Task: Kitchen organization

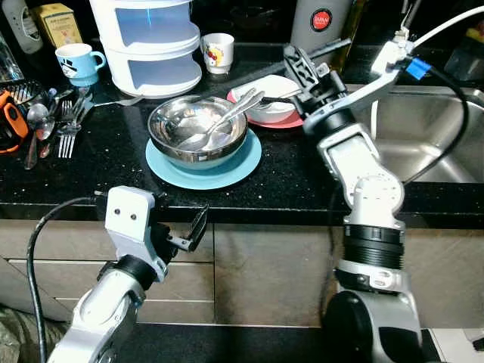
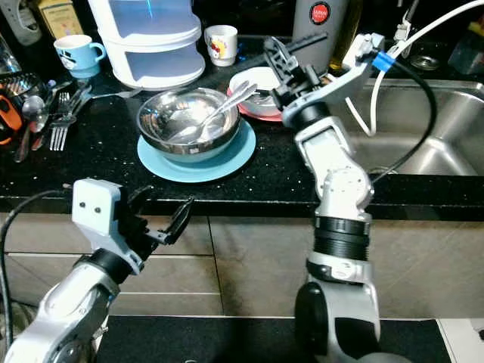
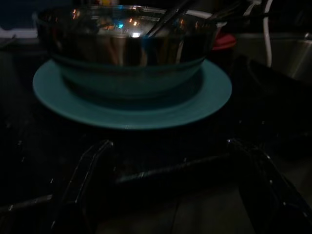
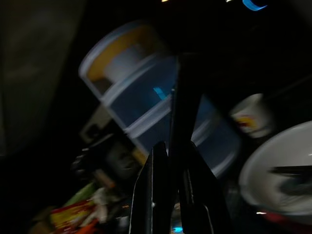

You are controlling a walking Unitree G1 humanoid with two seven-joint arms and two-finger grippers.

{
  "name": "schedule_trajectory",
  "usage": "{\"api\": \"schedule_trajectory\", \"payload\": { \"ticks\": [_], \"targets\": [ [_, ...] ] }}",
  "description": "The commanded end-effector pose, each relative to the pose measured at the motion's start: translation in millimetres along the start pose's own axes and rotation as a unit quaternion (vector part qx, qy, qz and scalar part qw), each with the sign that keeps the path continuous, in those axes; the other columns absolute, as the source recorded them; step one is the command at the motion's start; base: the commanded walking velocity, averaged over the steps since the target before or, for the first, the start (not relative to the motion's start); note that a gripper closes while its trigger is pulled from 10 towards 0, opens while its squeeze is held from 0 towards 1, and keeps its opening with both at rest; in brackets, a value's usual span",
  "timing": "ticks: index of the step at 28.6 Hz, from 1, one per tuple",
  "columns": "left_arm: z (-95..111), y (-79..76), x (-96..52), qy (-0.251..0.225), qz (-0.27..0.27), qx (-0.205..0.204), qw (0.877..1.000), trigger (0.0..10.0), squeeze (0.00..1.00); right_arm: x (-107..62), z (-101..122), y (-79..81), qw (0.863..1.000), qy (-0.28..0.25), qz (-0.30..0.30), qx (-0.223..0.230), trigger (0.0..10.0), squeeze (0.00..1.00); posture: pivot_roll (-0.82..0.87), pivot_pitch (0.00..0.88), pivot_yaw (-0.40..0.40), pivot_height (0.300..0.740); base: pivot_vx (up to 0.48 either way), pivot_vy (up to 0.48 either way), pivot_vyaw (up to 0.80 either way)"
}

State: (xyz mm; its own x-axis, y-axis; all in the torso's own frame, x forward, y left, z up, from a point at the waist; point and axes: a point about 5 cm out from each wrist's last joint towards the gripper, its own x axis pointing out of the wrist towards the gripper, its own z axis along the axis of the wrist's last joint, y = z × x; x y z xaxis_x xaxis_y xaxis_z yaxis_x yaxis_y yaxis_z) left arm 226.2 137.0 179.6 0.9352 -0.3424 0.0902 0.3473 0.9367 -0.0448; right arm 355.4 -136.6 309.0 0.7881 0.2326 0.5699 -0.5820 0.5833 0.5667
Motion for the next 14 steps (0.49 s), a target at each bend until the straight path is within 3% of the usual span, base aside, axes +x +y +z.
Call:
{"api": "schedule_trajectory", "payload": {
  "ticks": [1,5,14],
  "targets": [
    [-1.7,1.7,2.2,0.002,0.008,0.006,1.0,10.0,0.0,-1.3,0.5,-6.2,1.0,-0.003,-0.018,-0.017,10.0,0.0,0.12,0.0,-0.003,0.74,0.0,0.0,0.0],
    [-1.9,-1.4,5.5,0.0,-0.003,0.009,1.0,10.0,0.0,-0.9,2.9,-7.9,0.999,-0.005,-0.02,-0.025,10.0,0.0,0.11,0.0,-0.002,0.74,0.0,-0.074,0.0],
    [-3.3,1.5,9.7,0.004,-0.002,0.016,1.0,10.0,0.0,-0.7,3.8,-7.8,0.998,-0.017,-0.031,-0.056,10.0,0.0,0.11,0.0,0.008,0.74,0.0,-0.427,0.0]
  ]
}}
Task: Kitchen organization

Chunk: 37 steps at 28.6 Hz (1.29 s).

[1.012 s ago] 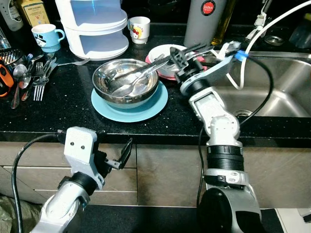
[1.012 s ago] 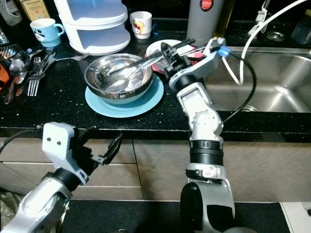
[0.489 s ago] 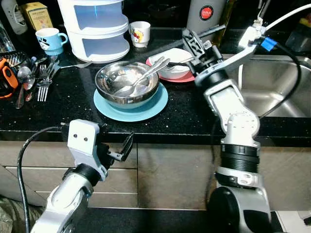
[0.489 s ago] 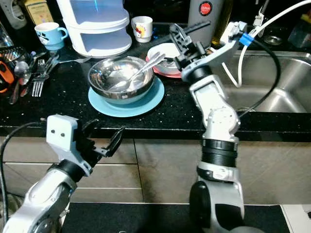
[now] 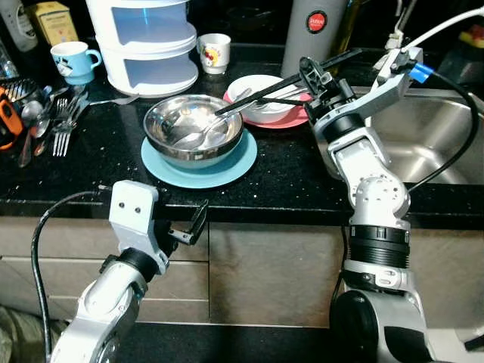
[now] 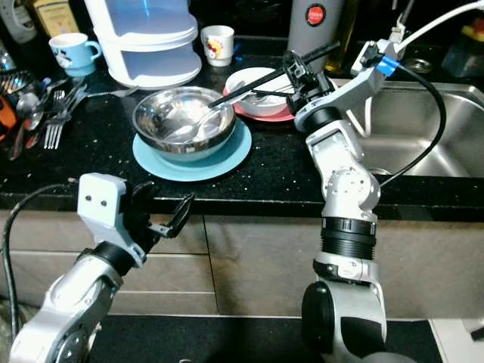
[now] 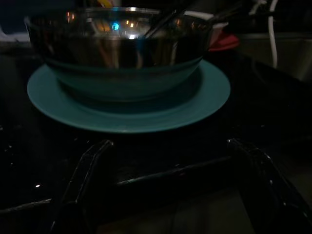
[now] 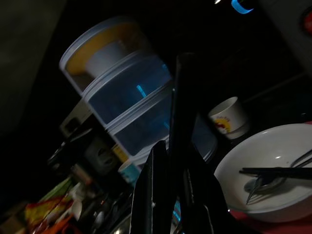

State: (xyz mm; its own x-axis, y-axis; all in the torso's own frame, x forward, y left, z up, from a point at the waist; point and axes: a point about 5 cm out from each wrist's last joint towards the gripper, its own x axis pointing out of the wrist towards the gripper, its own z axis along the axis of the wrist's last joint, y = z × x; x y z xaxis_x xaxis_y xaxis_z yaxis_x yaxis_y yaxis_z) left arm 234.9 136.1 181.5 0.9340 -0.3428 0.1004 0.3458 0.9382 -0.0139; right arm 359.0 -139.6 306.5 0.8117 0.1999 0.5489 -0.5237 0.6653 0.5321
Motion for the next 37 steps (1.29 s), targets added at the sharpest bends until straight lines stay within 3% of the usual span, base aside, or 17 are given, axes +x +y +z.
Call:
{"api": "schedule_trajectory", "payload": {
  "ticks": [1,6,11,14,18,22,23,24,26,31,37],
  "targets": [
    [-4.6,-0.2,1.2,0.009,-0.001,0.002,1.0,10.0,0.0,-1.1,3.5,-3.1,1.0,-0.015,-0.011,-0.008,10.0,0.0,0.11,0.0,0.008,0.74,0.0,-0.465,0.0],
    [-4.6,0.1,1.9,0.008,-0.002,0.003,1.0,10.0,0.0,-0.3,6.6,-6.1,0.999,-0.029,-0.028,-0.035,10.0,0.0,0.11,0.0,0.01,0.74,0.0,-0.462,0.0],
    [-4.9,1.0,1.9,0.009,-0.002,0.002,1.0,10.0,0.0,0.6,9.6,-8.7,0.998,-0.039,-0.036,-0.016,10.0,0.0,0.11,0.0,0.011,0.74,0.0,-0.461,0.0],
    [-4.2,2.2,2.0,0.008,0.0,0.002,1.0,10.0,0.0,1.8,13.0,-9.1,0.997,-0.054,-0.039,0.031,10.0,0.0,0.11,0.0,0.014,0.74,0.0,-0.439,0.0],
    [-3.7,3.3,2.8,0.005,0.005,0.0,1.0,10.0,0.0,2.5,12.2,-9.5,0.997,-0.055,-0.04,0.03,10.0,0.0,0.11,0.0,0.015,0.74,0.0,-0.105,0.0],
    [-3.6,3.7,3.2,0.004,0.007,-0.001,1.0,10.0,0.0,3.4,5.3,-6.9,0.998,-0.038,-0.036,-0.018,10.0,0.0,0.11,0.0,0.016,0.74,0.0,0.0,0.0],
    [-3.1,3.4,3.3,0.003,0.007,-0.003,1.0,10.0,0.0,3.8,-0.9,-6.5,0.998,-0.023,-0.038,-0.055,10.0,0.0,0.11,0.0,0.016,0.74,0.0,0.0,0.0],
    [-3.1,3.4,3.3,0.003,0.007,-0.003,1.0,10.0,0.0,3.8,-0.9,-6.5,0.998,-0.023,-0.038,-0.055,10.0,0.0,0.11,0.0,0.016,0.74,0.0,0.0,0.0],
    [-1.5,3.0,3.2,-0.002,0.011,-0.01,1.0,10.0,0.0,4.9,-24.4,-4.4,0.989,0.022,-0.047,-0.137,10.0,0.0,0.11,0.0,0.013,0.74,0.0,0.0,0.0],
    [-0.4,3.5,1.8,-0.004,0.016,-0.011,1.0,10.0,0.0,7.8,-41.0,0.4,0.982,0.049,-0.043,-0.178,10.0,0.0,0.12,0.0,0.003,0.74,0.0,0.0,0.0],
    [1.0,2.3,-4.7,-0.004,0.027,-0.015,1.0,10.0,0.0,12.5,-71.1,14.9,0.961,0.091,-0.013,-0.262,10.0,0.0,0.13,0.0,-0.012,0.74,0.0,0.0,0.0]
  ]
}}
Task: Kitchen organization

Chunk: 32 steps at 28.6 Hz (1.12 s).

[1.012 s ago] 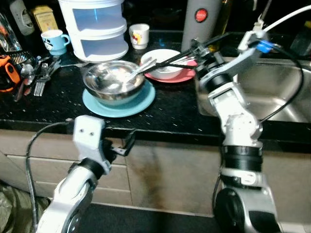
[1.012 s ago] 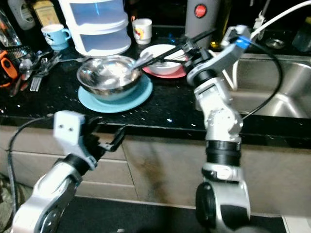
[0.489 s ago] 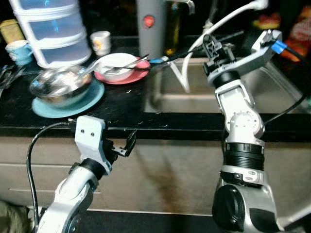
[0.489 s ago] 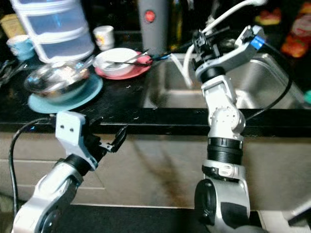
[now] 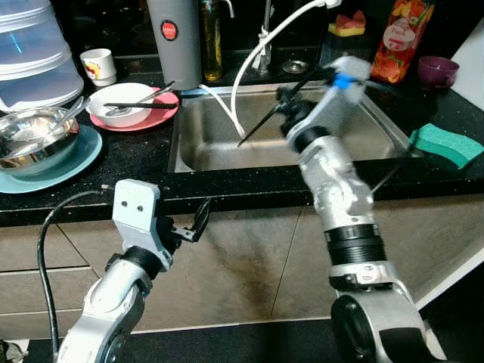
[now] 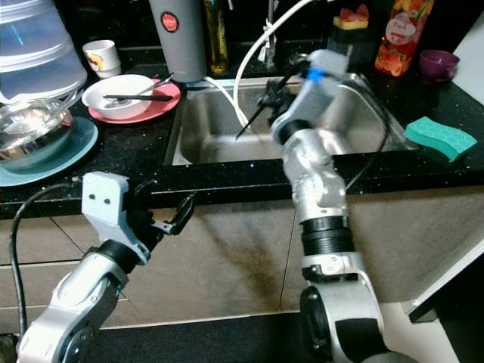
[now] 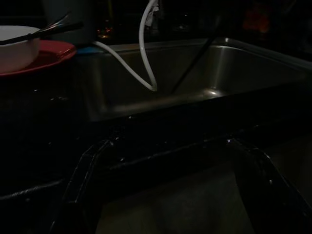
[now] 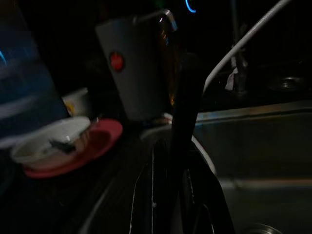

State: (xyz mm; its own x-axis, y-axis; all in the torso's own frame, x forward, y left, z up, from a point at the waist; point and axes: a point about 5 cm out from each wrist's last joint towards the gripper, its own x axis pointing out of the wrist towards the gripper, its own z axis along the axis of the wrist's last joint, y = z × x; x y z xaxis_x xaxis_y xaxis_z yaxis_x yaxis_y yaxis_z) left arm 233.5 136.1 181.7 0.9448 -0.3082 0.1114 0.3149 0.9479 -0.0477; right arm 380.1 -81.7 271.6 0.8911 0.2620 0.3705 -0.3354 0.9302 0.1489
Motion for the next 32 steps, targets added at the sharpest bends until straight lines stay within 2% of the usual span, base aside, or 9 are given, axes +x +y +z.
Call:
{"api": "schedule_trajectory", "payload": {
  "ticks": [1,7,8,16,21,22,23,28,32],
  "targets": [
    [1.1,2.4,-4.7,0.002,0.01,0.0,1.0,10.0,0.0,4.5,-1.3,10.1,0.999,-0.006,0.01,-0.033,10.0,0.0,0.14,0.0,-0.013,0.74,0.0,0.0,0.0],
    [2.4,1.4,-8.2,0.004,0.013,-0.001,1.0,10.0,0.0,9.9,-6.3,15.9,0.996,0.006,0.015,-0.092,10.0,0.04,0.15,0.0,-0.015,0.74,0.0,0.0,0.0],
    [3.5,2.2,-8.8,0.004,0.014,0.0,1.0,10.0,0.0,13.1,-4.6,16.8,0.995,0.003,0.018,-0.099,10.0,1.0,0.15,0.002,-0.014,0.74,0.0,0.0,0.0],
    [5.7,4.1,-6.9,0.0,0.017,0.004,1.0,10.0,0.0,15.9,-3.0,16.1,0.996,0.0,0.014,-0.086,10.0,1.0,0.14,0.0,-0.011,0.74,0.0,0.0,0.0],
    [10.8,9.5,-2.9,-0.011,0.028,0.014,0.999,10.0,0.0,13.5,1.7,19.9,0.999,-0.018,0.03,0.012,10.0,1.0,0.14,0.0,-0.006,0.74,0.0,0.0,0.0],
    [12.0,12.6,-1.8,-0.014,0.037,0.018,0.999,10.0,0.0,11.0,5.8,22.9,0.997,-0.029,0.045,0.061,10.0,0.11,0.14,0.0,-0.004,0.74,0.0,0.0,0.0],
    [12.8,15.7,-0.9,-0.017,0.047,0.023,0.998,10.0,0.0,7.8,9.9,25.9,0.992,-0.04,0.062,0.1,10.0,0.0,0.13,0.0,-0.005,0.74,0.0,0.0,0.0],
    [14.9,22.9,1.2,-0.024,0.07,0.032,0.997,10.0,0.0,-4.3,18.5,35.8,0.976,-0.062,0.12,0.17,10.0,0.0,0.13,0.0,-0.01,0.74,0.0,0.0,0.0],
    [10.6,32.6,1.9,-0.011,0.106,0.049,0.993,10.0,0.0,-18.4,19.5,42.9,0.968,-0.063,0.168,0.174,10.0,0.0,0.12,0.0,-0.011,0.74,0.0,0.0,0.39]
  ]
}}
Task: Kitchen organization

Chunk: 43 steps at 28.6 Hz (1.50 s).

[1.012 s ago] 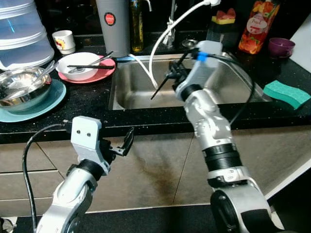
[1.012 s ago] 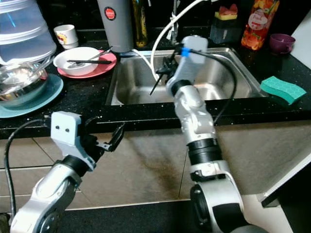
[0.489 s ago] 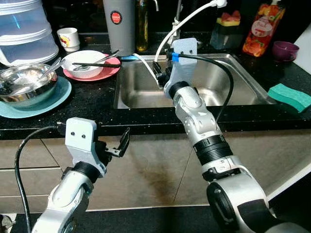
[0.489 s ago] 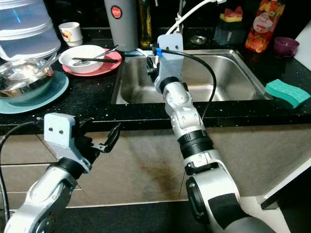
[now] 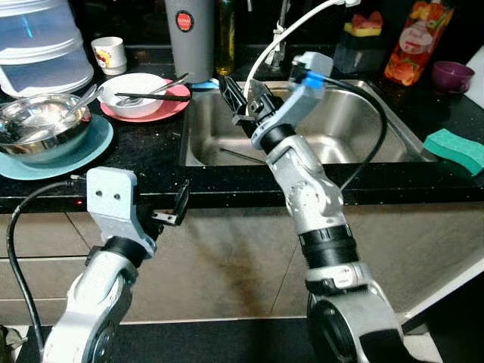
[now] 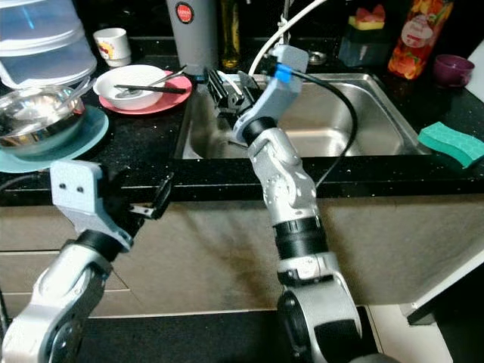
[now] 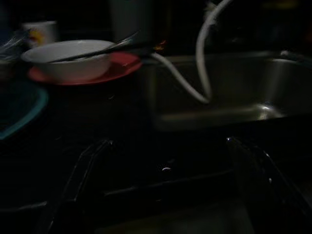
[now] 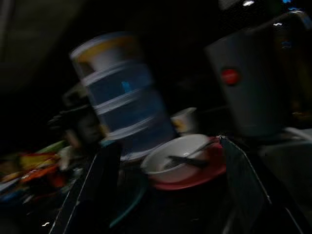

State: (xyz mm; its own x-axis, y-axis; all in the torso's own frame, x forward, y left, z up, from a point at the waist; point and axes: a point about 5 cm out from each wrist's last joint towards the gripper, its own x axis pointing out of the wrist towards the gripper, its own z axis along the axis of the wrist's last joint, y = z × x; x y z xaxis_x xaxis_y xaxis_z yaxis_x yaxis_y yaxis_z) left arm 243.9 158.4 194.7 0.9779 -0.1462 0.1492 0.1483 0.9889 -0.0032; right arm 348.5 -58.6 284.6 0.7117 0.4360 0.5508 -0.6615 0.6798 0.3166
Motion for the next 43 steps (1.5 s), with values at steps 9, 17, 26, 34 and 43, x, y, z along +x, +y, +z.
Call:
{"api": "schedule_trajectory", "payload": {
  "ticks": [9,17,26,34,43],
  "targets": [
    [-14.3,9.1,-1.7,0.028,0.027,0.021,0.999,10.0,0.0,-5.9,-6.4,7.0,0.999,0.03,0.032,0.02,10.0,0.0,0.11,0.0,-0.004,0.74,0.0,0.0,0.79],
    [-20.5,11.9,0.5,0.039,0.032,0.02,0.999,10.0,0.0,-11.1,-6.2,-1.2,0.999,0.036,0.006,0.025,10.0,0.0,0.1,0.0,0.004,0.74,0.0,0.0,0.59],
    [-23.8,7.9,4.6,0.044,0.014,0.023,0.999,10.0,0.0,-22.2,-0.9,-21.7,0.998,0.025,-0.06,0.028,10.0,0.0,0.08,0.0,0.023,0.74,0.0,0.028,0.0],
    [-24.5,6.8,7.2,0.041,0.008,0.029,0.999,10.0,0.0,-23.8,3.8,-27.4,0.996,0.019,-0.081,0.026,10.0,0.0,0.08,0.0,0.028,0.74,0.0,0.323,0.0],
    [-24.3,5.7,10.8,0.038,0.002,0.031,0.999,10.0,0.0,-25.1,8.6,-31.5,0.995,0.011,-0.098,0.026,10.0,0.0,0.07,0.0,0.04,0.74,0.0,0.345,0.0]
  ]
}}
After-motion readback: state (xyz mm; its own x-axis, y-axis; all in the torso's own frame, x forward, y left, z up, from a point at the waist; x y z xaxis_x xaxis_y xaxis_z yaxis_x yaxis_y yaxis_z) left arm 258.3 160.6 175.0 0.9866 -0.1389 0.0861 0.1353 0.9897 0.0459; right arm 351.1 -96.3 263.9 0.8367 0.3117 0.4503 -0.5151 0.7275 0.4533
